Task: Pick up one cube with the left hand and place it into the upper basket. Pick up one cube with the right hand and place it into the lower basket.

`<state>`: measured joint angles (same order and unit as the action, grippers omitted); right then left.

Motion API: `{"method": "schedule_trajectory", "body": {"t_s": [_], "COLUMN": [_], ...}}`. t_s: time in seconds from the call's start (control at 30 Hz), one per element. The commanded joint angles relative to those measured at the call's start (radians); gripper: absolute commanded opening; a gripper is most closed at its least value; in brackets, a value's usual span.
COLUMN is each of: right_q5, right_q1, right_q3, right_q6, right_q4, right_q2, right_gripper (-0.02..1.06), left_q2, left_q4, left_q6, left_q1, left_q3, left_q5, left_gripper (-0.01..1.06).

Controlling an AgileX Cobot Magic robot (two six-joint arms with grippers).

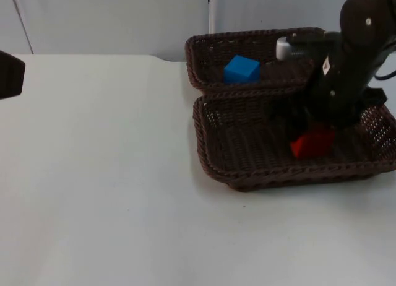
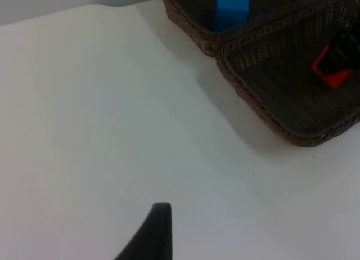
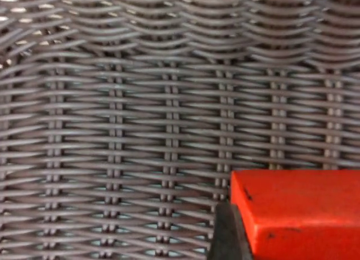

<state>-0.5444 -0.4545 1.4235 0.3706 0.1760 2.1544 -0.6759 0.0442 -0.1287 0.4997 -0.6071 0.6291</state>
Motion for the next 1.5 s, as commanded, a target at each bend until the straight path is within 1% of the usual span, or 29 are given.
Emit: {"method": "schedule_trajectory", "body": {"t_s": [0.0,0.07,0.13,0.17,0.23,0.3,0.33,0.37,0.4,0.47,0.5,0.57,0.6,0.83,1.0,1.03,1.1,1.17,1.47], "right_q5": [0.028,0.032,0.032,0.032,0.035,0.035,0.035,0.035,0.035,0.035,0.035,0.033,0.026,-0.032,-0.122,-0.122,-0.152,-0.172,-0.216], "right_q1": [0.004,0.004,0.004,0.004,0.004,0.004,0.004,0.004,0.004,0.004,0.004,0.004,0.004,0.004,0.004,0.004,0.004,0.004,0.004], "right_q3": [0.011,0.011,0.011,0.011,0.011,0.011,0.011,0.011,0.011,0.011,0.011,0.011,0.011,0.011,0.011,0.011,0.011,0.011,0.011], "right_q6": [-0.005,-0.005,-0.005,-0.005,-0.005,-0.005,-0.005,-0.005,-0.005,-0.005,-0.005,-0.005,-0.005,-0.005,-0.005,-0.005,-0.006,-0.029,-0.044], "right_q4": [0.002,0.002,0.002,0.002,0.002,0.002,0.002,0.002,0.002,0.002,0.002,0.002,0.004,0.004,0.002,0.002,0.002,0.002,0.000], "right_q2": [0.005,0.017,0.021,0.021,0.021,0.021,0.021,0.021,0.021,0.015,0.015,0.007,0.000,-0.066,-0.183,-0.183,-0.222,-0.257,-0.297], "right_gripper": [0.00,0.01,0.08,0.08,0.19,0.34,0.34,0.42,0.51,0.65,0.65,0.74,0.76,0.76,0.76,0.76,0.76,0.76,0.76], "left_q2": [0.007,0.007,0.007,0.007,0.007,0.007,0.007,0.007,0.007,0.007,0.007,0.007,0.007,0.007,0.007,0.007,0.007,0.007,0.007], "left_q4": [-0.008,-0.008,-0.008,-0.008,-0.008,-0.008,-0.008,-0.008,-0.008,-0.008,-0.008,-0.008,-0.008,-0.008,-0.008,-0.008,-0.008,-0.008,-0.008], "left_q6": [-0.006,-0.006,-0.006,-0.006,-0.006,-0.006,-0.006,-0.006,-0.006,-0.006,-0.006,-0.006,-0.006,-0.006,-0.006,-0.006,-0.006,-0.006,-0.006], "left_q1": [0.006,0.006,0.006,0.006,0.006,0.006,0.006,0.006,0.006,0.006,0.006,0.006,0.006,0.006,0.006,0.006,0.006,0.006,0.006], "left_q3": [0.005,0.005,0.005,0.005,0.005,0.005,0.005,0.005,0.005,0.005,0.005,0.005,0.005,0.005,0.005,0.005,0.005,0.005,0.005], "left_q5": [-0.013,-0.013,-0.013,-0.013,-0.013,-0.013,-0.013,-0.013,-0.013,-0.013,-0.013,-0.016,-0.016,-0.016,-0.016,-0.016,-0.016,-0.016,-0.016], "left_gripper": [1.05,1.05,1.05,1.05,1.05,1.05,1.05,1.05,1.05,1.05,1.05,1.05,1.05,1.05,1.05,1.05,1.05,1.05,1.05]}}
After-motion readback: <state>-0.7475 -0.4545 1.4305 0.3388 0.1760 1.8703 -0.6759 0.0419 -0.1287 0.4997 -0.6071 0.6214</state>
